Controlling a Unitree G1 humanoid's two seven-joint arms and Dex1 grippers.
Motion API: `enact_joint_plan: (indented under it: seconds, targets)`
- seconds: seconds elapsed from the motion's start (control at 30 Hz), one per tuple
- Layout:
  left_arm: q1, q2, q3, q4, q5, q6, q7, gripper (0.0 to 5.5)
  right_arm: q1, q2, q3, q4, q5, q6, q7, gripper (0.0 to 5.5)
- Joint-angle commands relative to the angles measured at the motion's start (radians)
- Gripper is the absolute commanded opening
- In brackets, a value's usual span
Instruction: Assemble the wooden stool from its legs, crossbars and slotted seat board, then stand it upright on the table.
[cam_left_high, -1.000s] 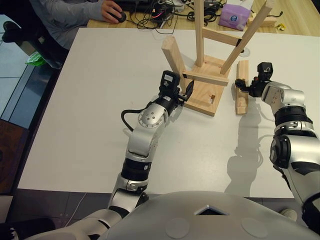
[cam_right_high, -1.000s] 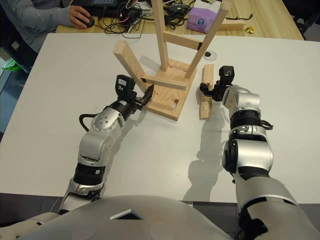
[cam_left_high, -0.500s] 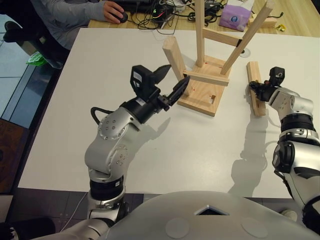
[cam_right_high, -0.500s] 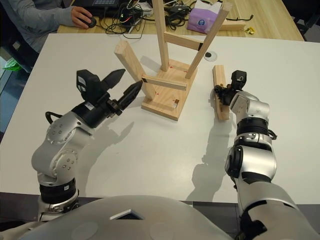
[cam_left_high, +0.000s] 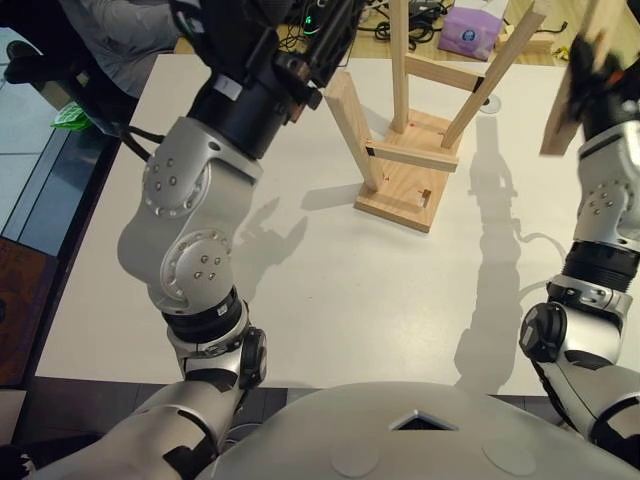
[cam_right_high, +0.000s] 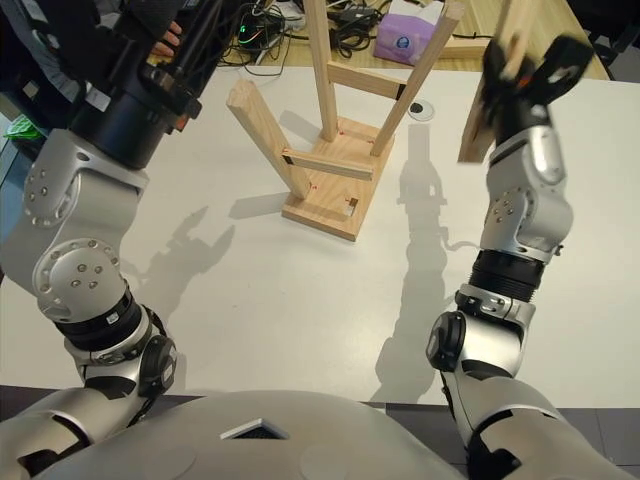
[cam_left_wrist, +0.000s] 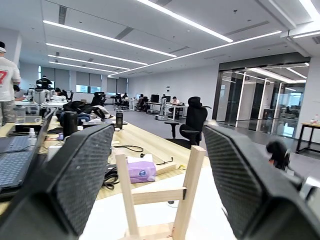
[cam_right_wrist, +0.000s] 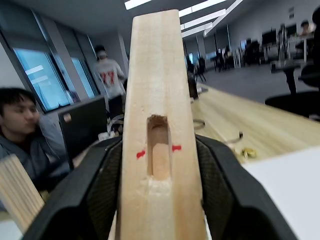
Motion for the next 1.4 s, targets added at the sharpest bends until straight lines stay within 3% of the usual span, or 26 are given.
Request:
enact_joint_plan:
  seconds: [0.03,0.3,0.8,0.97,1.4]
  targets:
    - [-0.064,0.012,-0.066,0.066,0.017,0.034,-0.002,3.31,-0.051,0.0,0.002,-0.121,0.085,-0.001,0.016,2.09]
    - [-0.183,-0.071,-0.274,0.209,0.133,0.119,0.064,3.31,-0.124,0.043,0.016,-0.217,0.494,0.236,0.068,2.09]
    - [-0.238,-0.221,-0.232,0.202,-0.008,0.238,0.049,3.31,-0.128,0.056,0.136,-0.283,0.541,0.233,0.106,2.09]
    - [-0.229,-0.243,-0.233,0.266,0.037,0.223,0.095,3.31,-0.135,0.079,0.153,-0.299,0.557,0.22,0.09,2.09]
    - [-0.21,-0.241,-0.224,0.288,0.088,0.127,0.098,1.25,-0.133,0.079,0.162,-0.322,0.569,0.228,0.076,2.09]
